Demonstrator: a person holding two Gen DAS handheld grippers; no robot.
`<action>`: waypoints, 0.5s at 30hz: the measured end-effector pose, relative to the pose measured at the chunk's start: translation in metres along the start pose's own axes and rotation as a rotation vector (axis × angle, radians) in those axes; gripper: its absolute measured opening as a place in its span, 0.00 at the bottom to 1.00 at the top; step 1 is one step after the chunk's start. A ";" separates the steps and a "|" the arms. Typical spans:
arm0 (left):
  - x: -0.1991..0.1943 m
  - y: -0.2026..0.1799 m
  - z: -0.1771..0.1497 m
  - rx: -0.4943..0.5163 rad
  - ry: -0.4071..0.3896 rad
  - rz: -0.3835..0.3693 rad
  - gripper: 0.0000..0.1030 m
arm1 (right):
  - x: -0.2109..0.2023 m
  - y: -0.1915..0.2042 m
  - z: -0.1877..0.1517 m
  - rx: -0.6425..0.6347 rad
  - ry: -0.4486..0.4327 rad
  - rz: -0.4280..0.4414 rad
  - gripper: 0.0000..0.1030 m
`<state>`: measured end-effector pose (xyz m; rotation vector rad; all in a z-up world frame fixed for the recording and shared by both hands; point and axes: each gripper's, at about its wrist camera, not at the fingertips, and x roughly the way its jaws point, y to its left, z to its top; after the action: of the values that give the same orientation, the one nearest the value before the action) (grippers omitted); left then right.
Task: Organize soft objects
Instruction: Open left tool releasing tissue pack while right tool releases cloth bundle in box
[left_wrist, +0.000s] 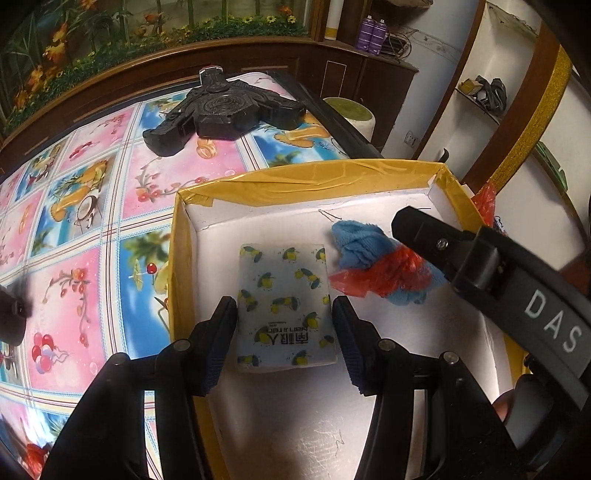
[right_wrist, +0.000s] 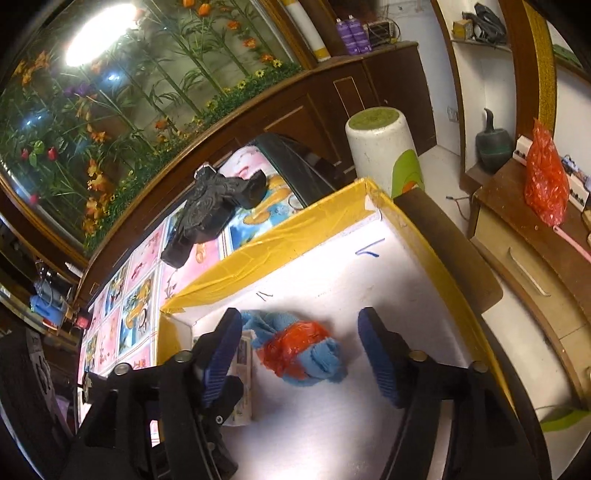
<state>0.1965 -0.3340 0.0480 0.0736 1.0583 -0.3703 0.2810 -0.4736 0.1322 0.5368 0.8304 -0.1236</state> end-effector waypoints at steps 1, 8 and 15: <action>-0.002 0.000 0.000 -0.006 0.000 -0.004 0.50 | -0.001 0.004 0.005 -0.004 -0.009 -0.001 0.65; -0.025 0.000 -0.001 -0.015 -0.031 -0.023 0.51 | 0.001 0.035 0.053 -0.009 -0.053 0.013 0.67; -0.051 0.003 -0.015 0.010 -0.057 -0.020 0.51 | -0.004 0.046 0.078 -0.019 -0.086 0.043 0.68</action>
<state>0.1628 -0.3148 0.0843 0.0605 1.0014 -0.3939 0.3449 -0.4729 0.1965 0.5278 0.7357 -0.0990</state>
